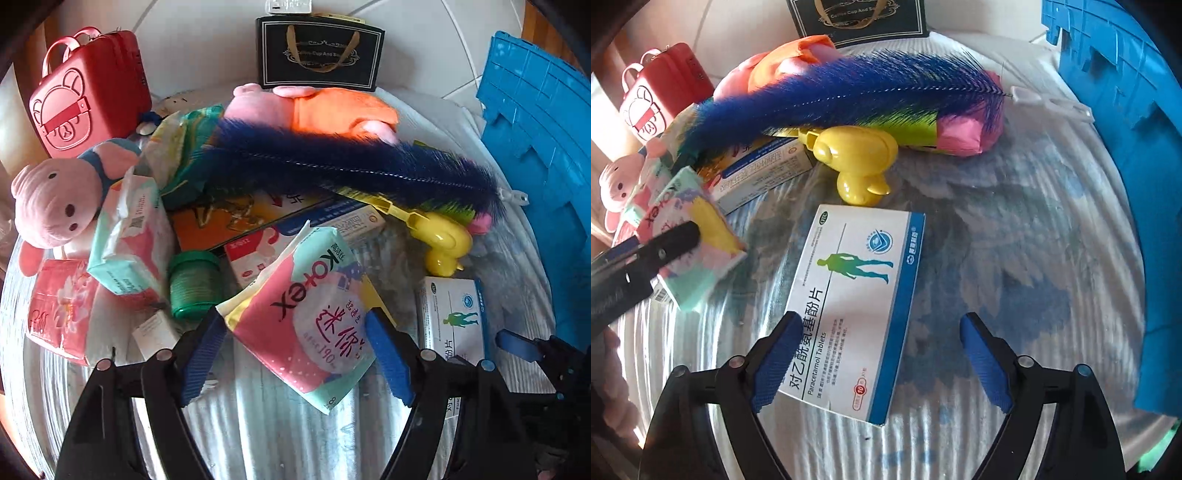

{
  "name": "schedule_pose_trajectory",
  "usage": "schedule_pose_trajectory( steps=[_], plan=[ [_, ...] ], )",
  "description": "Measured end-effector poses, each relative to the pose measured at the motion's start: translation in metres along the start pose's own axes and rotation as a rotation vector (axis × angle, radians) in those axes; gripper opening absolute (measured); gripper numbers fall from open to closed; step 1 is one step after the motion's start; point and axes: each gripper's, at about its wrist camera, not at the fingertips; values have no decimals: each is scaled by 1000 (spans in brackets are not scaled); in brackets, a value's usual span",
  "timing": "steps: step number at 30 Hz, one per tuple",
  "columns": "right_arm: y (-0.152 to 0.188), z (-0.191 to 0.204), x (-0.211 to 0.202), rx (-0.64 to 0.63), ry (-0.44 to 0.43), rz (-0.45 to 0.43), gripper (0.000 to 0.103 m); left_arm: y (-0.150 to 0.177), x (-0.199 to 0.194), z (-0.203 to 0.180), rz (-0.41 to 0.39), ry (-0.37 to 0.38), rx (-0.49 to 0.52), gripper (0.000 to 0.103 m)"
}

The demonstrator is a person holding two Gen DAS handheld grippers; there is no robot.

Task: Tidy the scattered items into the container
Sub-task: 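Lower the left tool onto the Kotex pack while the right tool approaches the white medicine box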

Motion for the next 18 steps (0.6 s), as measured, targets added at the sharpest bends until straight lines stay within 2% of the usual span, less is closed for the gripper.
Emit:
schedule_pose_trajectory(
  steps=[1, 4, 5, 8, 9, 10, 12, 15, 18],
  plan=[
    [-1, 2, -5, -17, 18, -1, 61, 1, 0, -4, 4, 14, 6, 76],
    [-5, -3, -17, -42, 135, -11, 57, 9, -2, -15, 35, 74, 31, 76],
    [-6, -10, -19, -28, 145, -7, 57, 13, -2, -18, 43, 77, 48, 76],
    [-7, -26, -32, 16, 76, 2, 61, 23, -8, -20, -9, -8, 77, 74],
    [-7, -25, -36, 18, 39, -2, 69, 24, -11, -16, -24, -34, 73, 61],
    [-7, -22, -38, 21, 3, -3, 82, 23, -13, -11, -24, -41, 62, 52],
    [-3, -13, -36, 31, -57, -3, 86, 22, -15, 1, 9, -23, 33, 50],
    [2, 2, -22, 32, -66, 19, 86, 24, -15, 7, 51, 29, 43, 50],
    [2, 21, 15, 30, -44, 32, 86, 19, -11, 4, 80, 73, 94, 52]
  ],
)
Point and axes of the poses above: each gripper's, at about its wrist camera, not at the fingertips, and x roughly the way its jaws point, z to its left, y to its underside, and after that the axes turned 10 degrees about z, right-handed
